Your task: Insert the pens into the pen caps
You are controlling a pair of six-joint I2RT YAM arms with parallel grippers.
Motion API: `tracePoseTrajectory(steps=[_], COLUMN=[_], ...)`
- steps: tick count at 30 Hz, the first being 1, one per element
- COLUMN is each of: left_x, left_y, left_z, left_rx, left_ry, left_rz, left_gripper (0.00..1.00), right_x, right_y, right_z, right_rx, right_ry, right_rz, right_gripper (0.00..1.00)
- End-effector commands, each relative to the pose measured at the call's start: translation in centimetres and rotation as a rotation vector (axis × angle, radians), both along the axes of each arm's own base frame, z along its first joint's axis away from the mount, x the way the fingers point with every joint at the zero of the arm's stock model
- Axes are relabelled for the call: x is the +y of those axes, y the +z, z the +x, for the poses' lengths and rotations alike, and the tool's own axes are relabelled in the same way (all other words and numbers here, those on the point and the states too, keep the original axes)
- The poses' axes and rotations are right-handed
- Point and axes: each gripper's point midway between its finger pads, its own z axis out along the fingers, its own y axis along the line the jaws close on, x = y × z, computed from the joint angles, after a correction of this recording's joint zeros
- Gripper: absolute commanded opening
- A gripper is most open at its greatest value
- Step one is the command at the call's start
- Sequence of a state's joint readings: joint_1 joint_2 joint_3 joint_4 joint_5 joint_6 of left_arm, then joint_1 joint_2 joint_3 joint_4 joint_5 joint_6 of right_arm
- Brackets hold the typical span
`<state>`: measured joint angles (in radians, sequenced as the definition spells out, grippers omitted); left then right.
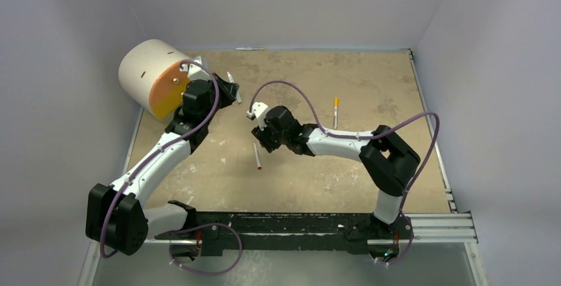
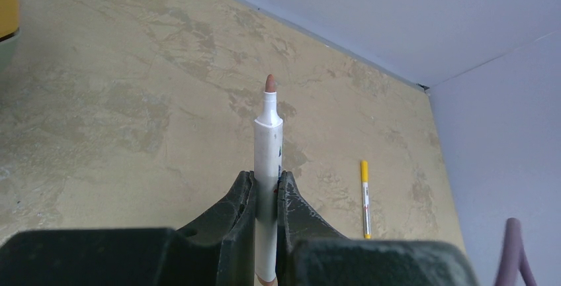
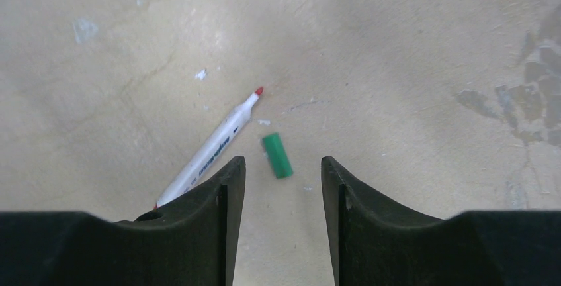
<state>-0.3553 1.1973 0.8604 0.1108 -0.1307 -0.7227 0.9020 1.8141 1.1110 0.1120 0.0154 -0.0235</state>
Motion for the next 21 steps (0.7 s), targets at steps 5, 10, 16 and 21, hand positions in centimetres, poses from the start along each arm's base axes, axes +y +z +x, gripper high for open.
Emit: tracePoseTrajectory(steps=[5,10,16,21], left_x=[0.1,0.3,0.2,-0.1], left_y=[3.2,3.1,2.8,2.5], left_z=[0.0,-0.2,-0.2,-0.2], left_rx=[-0.087,-0.085,-0.079,-0.073], left_ry=[-0.001,0.004,0.001,-0.009], left_rz=[-0.045,-0.040,-0.041,-0.050], left_gripper=[0.00,0.00,0.00,0.00], right_x=[0.9,1.1,1.0,0.5], right_y=[2.9,0.5,-1.1,-2.2], right_z=[2.8,2.4,2.1,1.9], right_rx=[-0.052,-0.014,0.012,0.030], right_ry=[-0.140,-0.125,-0.128,-0.145], right_rz=[0.080,0.040,0.027,0.009], right_gripper=[0.36,0.38,0.40,0.40])
